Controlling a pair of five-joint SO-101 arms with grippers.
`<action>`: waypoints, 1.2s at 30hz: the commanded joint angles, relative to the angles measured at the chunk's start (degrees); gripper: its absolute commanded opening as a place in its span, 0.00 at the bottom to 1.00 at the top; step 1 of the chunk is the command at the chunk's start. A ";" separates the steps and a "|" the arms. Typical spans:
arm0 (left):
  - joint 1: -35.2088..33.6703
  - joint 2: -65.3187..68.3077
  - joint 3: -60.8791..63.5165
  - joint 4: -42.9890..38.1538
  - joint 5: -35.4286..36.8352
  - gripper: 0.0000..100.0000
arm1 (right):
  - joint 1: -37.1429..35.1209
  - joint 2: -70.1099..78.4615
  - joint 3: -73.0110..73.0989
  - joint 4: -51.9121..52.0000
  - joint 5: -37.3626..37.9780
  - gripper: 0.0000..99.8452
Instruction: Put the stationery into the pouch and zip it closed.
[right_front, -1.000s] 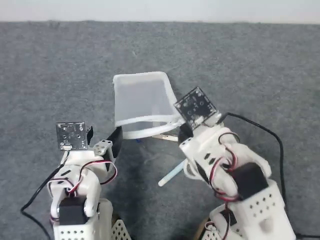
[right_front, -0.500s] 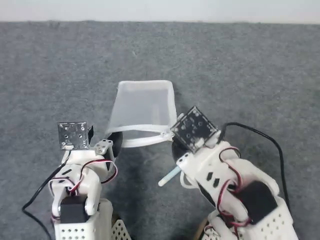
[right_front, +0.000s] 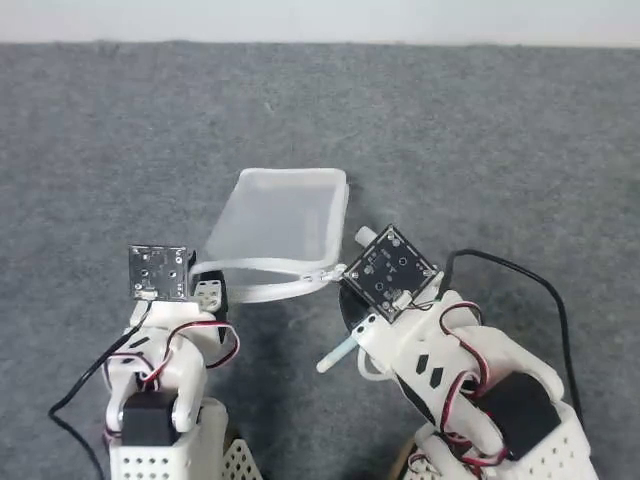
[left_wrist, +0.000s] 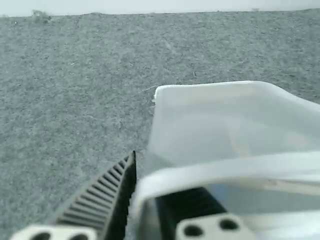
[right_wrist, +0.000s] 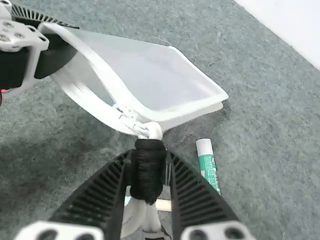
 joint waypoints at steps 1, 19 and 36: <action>-0.26 -1.14 -2.42 -1.05 -0.70 0.01 | -0.13 -0.84 -3.34 0.22 0.70 0.01; -0.26 -1.14 -4.35 0.62 -2.73 0.01 | 6.02 2.59 -1.41 -0.13 0.26 0.19; -5.27 -1.14 -5.14 0.53 -2.64 0.01 | 15.69 31.43 -4.75 -8.48 0.70 0.17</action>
